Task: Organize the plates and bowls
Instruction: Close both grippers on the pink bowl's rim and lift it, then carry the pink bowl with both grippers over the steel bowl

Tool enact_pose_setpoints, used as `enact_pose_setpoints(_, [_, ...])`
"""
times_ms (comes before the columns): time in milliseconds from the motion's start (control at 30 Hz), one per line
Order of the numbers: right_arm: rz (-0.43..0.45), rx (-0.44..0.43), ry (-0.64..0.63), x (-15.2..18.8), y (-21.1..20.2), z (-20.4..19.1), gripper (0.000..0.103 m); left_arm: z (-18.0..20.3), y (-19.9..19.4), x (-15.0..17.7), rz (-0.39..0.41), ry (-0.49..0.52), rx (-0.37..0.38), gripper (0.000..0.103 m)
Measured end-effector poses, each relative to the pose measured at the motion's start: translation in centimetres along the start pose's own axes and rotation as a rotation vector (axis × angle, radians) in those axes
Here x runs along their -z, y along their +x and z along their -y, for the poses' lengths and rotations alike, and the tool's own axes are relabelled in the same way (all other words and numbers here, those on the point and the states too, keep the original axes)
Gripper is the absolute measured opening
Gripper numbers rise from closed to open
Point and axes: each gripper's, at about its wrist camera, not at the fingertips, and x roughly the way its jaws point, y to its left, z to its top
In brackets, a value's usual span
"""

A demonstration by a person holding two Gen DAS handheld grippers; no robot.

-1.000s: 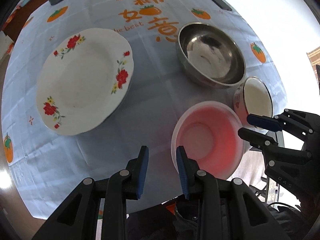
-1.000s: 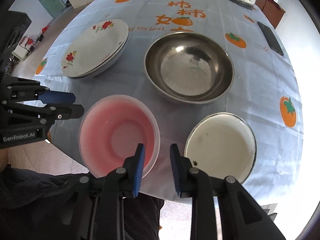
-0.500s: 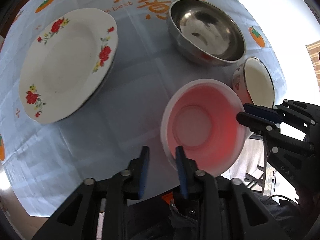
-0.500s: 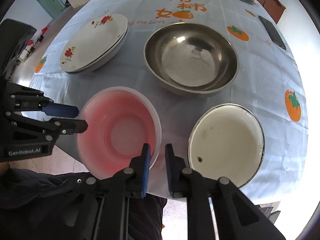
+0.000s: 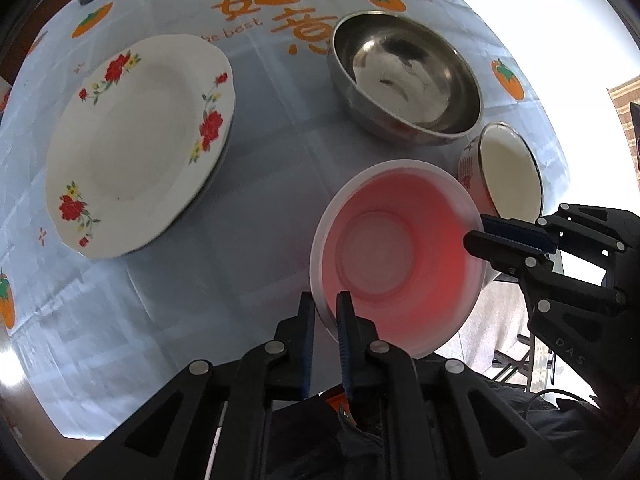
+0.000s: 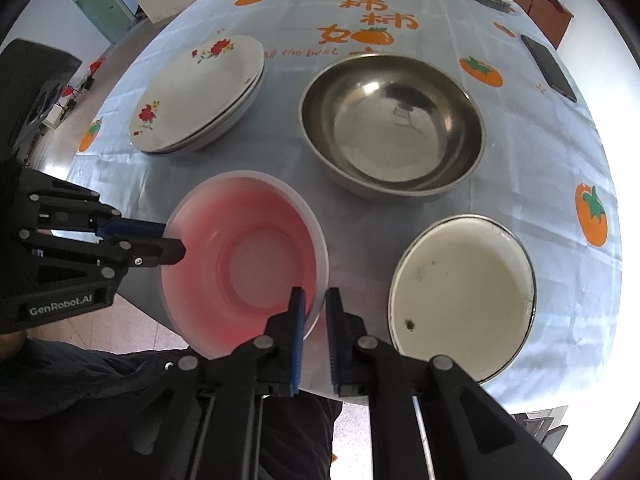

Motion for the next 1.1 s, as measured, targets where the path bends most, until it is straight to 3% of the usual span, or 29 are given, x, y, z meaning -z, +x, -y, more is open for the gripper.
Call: enact_pose_setpoints(1100, [0.091, -0.026, -0.04, -2.1, -3.8, -0.9, 0.01, -1.3, -6.2, -0.2, 0.121, -0.024, -0.028, 0.01])
